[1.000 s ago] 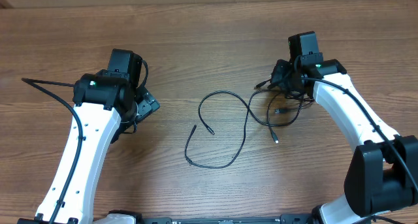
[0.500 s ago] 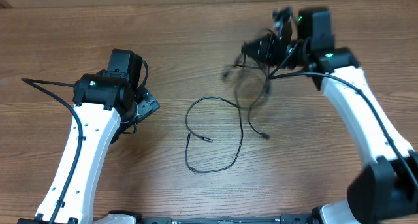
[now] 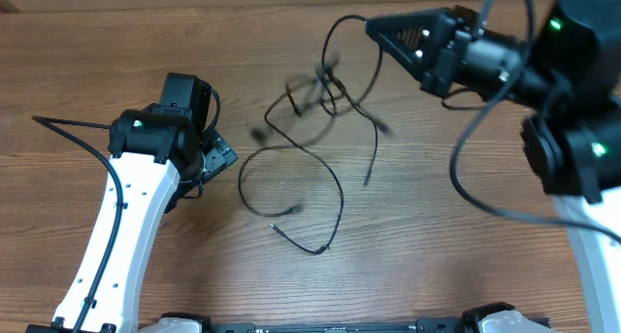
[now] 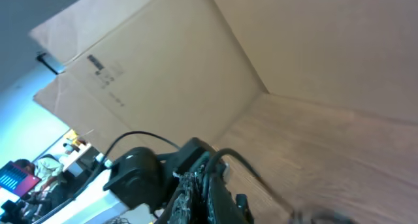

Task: Untangle cables

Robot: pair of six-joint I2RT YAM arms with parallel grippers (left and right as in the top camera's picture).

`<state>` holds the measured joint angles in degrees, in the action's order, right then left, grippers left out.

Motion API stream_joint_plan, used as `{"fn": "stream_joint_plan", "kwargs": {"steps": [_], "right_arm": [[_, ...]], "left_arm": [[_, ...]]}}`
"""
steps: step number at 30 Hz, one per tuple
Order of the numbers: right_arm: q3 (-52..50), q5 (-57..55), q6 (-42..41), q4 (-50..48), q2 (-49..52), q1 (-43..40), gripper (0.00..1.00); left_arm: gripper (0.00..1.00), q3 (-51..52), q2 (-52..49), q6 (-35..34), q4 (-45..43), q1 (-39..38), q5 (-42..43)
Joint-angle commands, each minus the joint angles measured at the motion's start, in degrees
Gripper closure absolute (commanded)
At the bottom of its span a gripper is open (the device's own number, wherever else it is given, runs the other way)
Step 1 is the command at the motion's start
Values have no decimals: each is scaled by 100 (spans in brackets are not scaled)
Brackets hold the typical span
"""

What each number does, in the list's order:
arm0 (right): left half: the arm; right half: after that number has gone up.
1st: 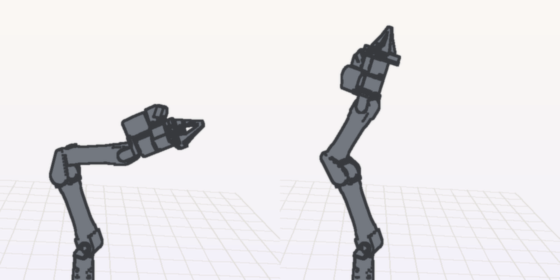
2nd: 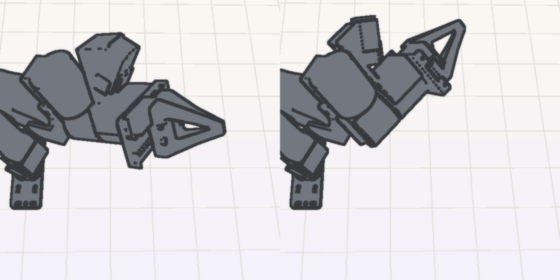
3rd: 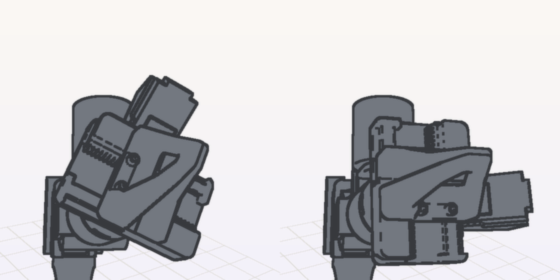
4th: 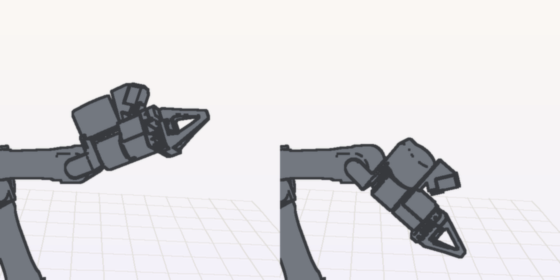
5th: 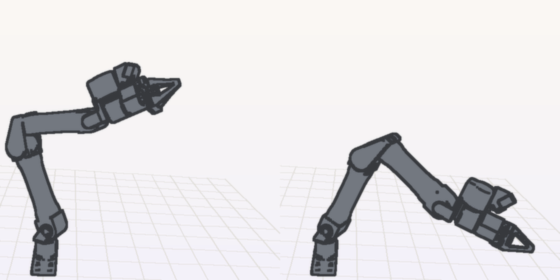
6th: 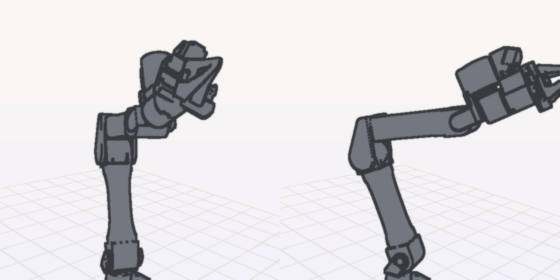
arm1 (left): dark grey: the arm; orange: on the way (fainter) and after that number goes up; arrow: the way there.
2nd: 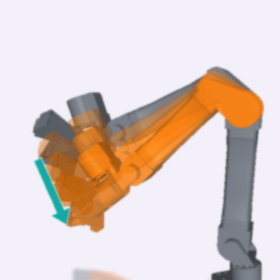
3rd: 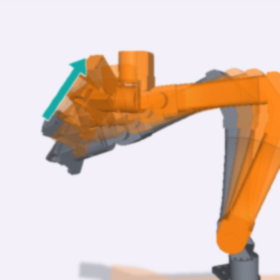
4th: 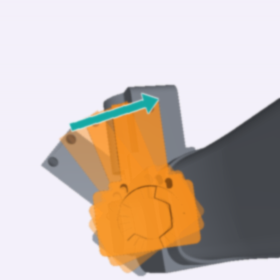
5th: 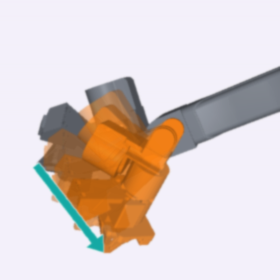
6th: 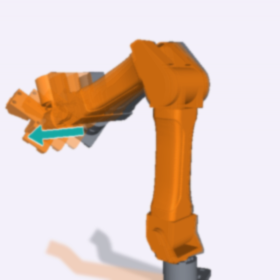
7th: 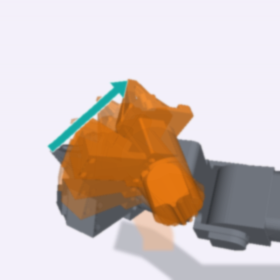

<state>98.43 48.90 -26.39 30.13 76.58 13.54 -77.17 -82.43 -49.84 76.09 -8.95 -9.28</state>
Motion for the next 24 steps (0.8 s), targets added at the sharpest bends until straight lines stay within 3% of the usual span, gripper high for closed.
{"fn": "stream_joint_plan", "kwargs": {"steps": [1,24], "right_arm": [[107,-131,133,103,-131,4,96],[101,-686,625,1399,-59,-4,96]], "left_arm": [[0,22,-9,-120,0,31,-122],[1,22,-9,-120,-162,31,-308]]}}
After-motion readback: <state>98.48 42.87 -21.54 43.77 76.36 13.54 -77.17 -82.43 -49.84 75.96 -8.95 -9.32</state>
